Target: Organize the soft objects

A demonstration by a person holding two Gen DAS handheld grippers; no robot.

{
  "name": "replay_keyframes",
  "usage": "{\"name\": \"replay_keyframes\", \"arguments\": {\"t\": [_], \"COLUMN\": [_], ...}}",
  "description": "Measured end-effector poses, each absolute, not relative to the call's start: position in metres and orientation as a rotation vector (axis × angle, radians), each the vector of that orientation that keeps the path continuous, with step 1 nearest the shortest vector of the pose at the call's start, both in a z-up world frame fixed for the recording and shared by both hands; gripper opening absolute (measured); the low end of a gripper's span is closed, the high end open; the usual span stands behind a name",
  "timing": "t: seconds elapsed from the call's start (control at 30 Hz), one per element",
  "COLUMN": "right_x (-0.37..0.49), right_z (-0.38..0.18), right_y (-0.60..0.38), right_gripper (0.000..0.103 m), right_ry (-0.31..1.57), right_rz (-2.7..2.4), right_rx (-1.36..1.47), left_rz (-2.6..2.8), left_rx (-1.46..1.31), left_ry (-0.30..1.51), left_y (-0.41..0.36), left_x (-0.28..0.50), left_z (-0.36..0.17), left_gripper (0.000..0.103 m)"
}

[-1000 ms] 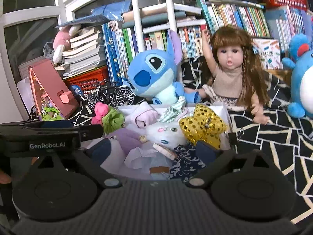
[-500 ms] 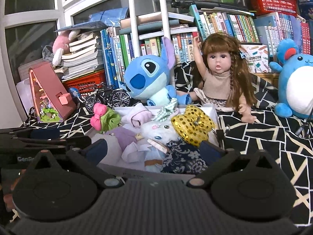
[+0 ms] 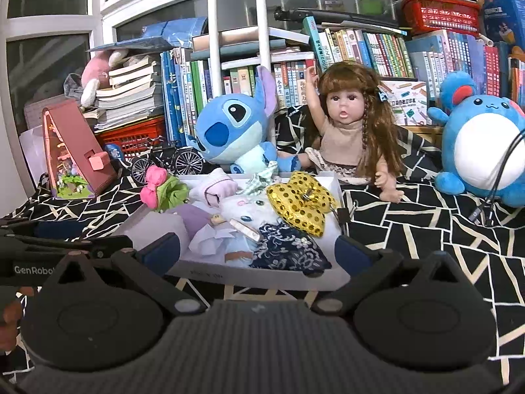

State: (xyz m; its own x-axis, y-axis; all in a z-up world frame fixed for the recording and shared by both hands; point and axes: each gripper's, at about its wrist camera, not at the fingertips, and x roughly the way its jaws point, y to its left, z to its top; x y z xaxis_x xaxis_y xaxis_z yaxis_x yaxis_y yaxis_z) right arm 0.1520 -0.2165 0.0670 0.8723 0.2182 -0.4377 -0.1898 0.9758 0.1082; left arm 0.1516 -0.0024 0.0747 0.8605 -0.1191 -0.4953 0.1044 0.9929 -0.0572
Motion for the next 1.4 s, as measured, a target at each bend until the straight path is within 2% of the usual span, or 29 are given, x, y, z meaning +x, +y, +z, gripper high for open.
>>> {"name": "replay_keyframes", "arguments": {"t": [0.73,1.4], "right_x": [0.148,0.157], "right_z": [0.017,-0.003], "right_y": [-0.223,-0.218], "right_gripper": [0.103,0.103], "right_ry": [0.58,0.661], "right_rz": [0.104,0.073], "right_rx": [0.064,0.039], "left_rz": [-0.045,-0.011], "left_rx": [-0.03,-0.008], "left_ry": [0.631,0.653], "left_y": [-0.012,-0.017], "left_x": [0.155,0.16], "left_z": [0.019,0.004], "left_gripper": [0.088,0.093]}}
